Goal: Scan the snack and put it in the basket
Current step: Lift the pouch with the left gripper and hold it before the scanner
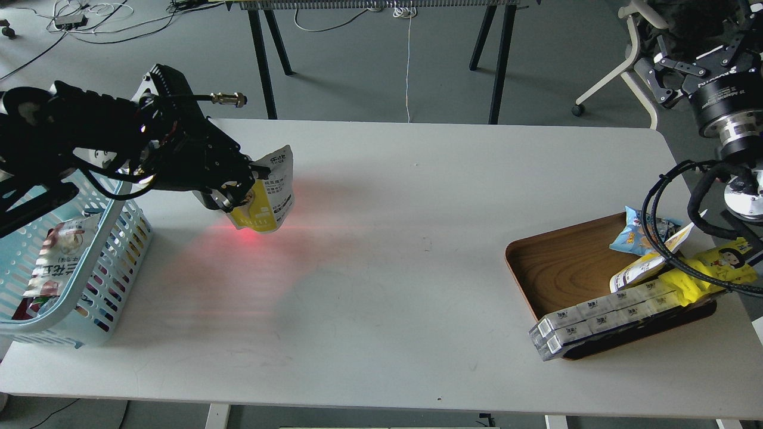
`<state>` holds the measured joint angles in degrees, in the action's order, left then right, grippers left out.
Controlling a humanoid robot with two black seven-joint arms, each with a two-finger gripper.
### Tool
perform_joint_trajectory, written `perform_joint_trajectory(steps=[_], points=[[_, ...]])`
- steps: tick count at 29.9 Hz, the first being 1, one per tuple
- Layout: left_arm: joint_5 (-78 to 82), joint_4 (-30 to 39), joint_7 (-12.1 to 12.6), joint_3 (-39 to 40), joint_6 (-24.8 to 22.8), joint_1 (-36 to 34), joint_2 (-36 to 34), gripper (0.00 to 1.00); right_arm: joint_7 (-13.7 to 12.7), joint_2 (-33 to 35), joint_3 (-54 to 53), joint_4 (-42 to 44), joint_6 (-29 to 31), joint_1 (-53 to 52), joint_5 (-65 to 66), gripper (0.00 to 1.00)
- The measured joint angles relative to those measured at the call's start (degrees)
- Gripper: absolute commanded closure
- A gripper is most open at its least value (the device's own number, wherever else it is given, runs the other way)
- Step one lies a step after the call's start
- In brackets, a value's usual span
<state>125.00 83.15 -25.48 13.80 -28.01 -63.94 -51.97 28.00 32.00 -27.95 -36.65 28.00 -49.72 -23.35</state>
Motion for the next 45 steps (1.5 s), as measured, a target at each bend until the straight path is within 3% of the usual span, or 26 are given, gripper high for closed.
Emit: perform_joint_trajectory(steps=[45], points=[[0.0, 1.1, 0.1, -0.1, 0.0, -0.2, 0.1, 1.0, 0.0, 0.2, -1.6, 0.1, 0.0, -0.1, 0.1, 0.01]])
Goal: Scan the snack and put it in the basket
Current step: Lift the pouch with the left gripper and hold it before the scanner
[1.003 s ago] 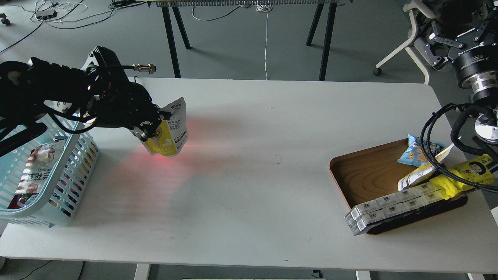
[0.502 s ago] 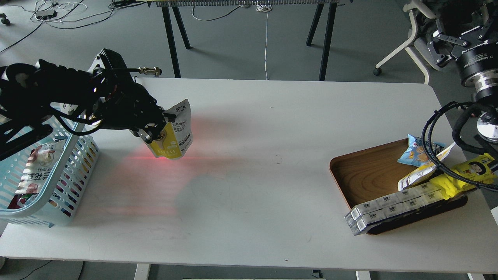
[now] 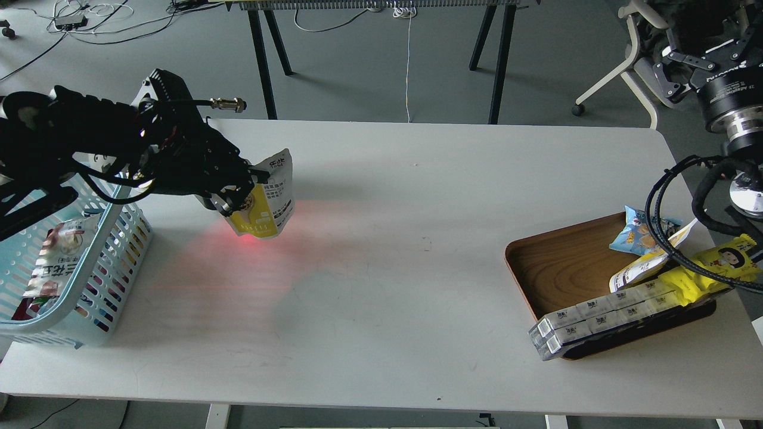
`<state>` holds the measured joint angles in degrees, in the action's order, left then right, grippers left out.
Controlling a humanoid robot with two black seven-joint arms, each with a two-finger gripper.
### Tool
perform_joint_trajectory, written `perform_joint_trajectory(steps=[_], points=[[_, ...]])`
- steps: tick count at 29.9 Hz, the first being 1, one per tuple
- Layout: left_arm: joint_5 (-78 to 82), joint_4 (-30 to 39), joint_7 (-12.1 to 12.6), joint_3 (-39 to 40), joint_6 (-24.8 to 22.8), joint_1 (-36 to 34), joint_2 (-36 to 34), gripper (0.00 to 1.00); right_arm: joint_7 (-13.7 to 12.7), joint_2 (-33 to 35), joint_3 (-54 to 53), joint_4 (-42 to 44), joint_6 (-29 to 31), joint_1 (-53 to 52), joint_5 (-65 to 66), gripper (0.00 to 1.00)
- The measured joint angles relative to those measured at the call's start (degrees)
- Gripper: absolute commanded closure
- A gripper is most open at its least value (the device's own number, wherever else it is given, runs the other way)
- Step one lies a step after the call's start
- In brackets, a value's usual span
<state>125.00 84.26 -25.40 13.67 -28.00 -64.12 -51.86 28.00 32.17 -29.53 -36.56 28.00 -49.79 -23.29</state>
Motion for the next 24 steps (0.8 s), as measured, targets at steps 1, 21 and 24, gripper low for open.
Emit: perform_joint_trajectory(steps=[1, 21, 24], points=[[0.0, 0.4, 0.0, 0.0, 0.0, 0.0, -0.1, 1.0, 0.0, 0.0, 0.0, 0.0, 0.0, 0.0, 0.0, 0.01], [0.0, 2.8, -0.9, 0.8, 0.0, -2.2, -1.9, 1.0, 0.0, 0.1, -0.4, 0.0, 0.0, -0.1, 0.0, 0.01], [0.0, 2.8, -1.1, 0.8, 0.0, -2.3, -2.4, 1.0, 0.0, -0.1, -0.4, 0.0, 0.0, -0.2, 0.0, 0.01]])
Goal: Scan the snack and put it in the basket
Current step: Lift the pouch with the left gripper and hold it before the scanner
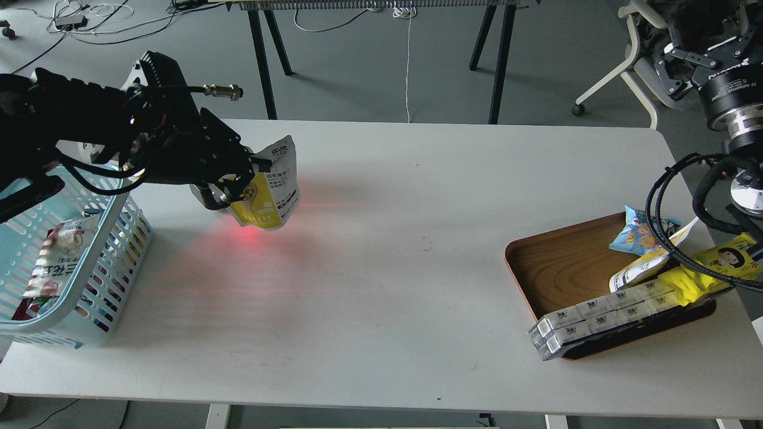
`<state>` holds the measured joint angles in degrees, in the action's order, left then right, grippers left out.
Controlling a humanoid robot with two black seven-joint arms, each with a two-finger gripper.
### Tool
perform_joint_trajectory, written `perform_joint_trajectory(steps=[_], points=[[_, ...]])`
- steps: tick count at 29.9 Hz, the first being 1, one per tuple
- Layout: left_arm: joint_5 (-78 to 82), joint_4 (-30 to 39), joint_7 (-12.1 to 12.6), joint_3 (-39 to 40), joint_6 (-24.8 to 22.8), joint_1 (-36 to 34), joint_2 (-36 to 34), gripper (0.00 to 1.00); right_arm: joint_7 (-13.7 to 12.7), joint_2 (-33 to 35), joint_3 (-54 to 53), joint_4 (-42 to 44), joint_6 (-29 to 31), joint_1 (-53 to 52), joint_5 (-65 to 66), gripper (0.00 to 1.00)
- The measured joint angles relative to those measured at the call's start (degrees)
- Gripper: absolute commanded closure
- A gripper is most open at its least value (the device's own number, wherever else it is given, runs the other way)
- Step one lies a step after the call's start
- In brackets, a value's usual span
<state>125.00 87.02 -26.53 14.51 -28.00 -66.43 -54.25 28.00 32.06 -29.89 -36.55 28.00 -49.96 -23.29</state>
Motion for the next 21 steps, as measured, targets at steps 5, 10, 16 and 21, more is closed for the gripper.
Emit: perform_joint_trajectory(steps=[5, 10, 16, 21], points=[[0.0, -0.4, -0.3, 0.0, 0.0, -0.1, -0.2, 1.0, 0.0, -0.1, 0.0, 0.0, 0.0, -0.1, 0.0, 0.01], [0.0, -1.2, -0.3, 0.2, 0.0, -0.1, -0.2, 1.0, 0.0, 0.0, 0.0, 0.0, 0.0, -0.1, 0.0, 0.01], [0.0, -3.2, -0.3, 0.3, 0.0, 0.0, 0.1, 1.0, 0.0, 0.1, 0.0, 0.1, 0.0, 0.0, 0.0, 0.01], [0.0, -6.1, 0.1, -0.1, 0.0, 0.6, 0.6, 1.0, 0.0, 0.1, 0.0, 0.1, 0.0, 0.0, 0.0, 0.01]])
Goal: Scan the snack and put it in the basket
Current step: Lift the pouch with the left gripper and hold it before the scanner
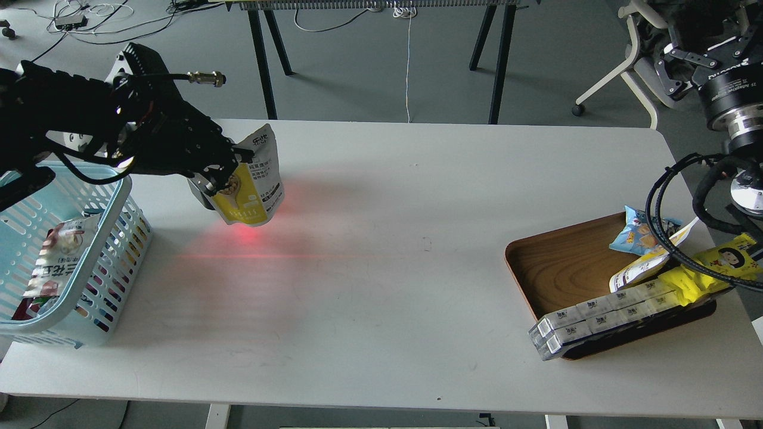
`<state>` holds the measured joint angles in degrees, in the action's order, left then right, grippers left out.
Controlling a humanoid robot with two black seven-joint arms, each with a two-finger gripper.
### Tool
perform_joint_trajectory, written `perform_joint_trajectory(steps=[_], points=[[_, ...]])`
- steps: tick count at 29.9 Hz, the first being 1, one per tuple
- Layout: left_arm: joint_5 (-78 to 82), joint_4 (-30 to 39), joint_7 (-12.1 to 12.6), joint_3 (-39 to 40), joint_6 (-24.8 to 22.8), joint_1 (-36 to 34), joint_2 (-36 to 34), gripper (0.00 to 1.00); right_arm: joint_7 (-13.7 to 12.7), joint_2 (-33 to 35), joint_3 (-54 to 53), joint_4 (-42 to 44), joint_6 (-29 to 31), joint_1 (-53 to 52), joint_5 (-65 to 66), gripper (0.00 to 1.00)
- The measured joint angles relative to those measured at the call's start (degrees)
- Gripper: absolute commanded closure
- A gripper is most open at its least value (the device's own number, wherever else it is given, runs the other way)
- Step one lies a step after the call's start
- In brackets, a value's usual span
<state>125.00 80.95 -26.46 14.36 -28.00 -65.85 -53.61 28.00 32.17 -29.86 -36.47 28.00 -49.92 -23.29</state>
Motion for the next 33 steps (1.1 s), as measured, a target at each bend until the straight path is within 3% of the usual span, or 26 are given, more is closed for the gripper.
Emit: perform_joint_trajectory(steps=[33], points=[[0.0, -0.8, -0.2, -0.4, 0.5, 1.6, 0.0, 1.0, 0.0, -0.6, 0.1, 0.3, 0.0, -0.3, 0.1, 0.01]])
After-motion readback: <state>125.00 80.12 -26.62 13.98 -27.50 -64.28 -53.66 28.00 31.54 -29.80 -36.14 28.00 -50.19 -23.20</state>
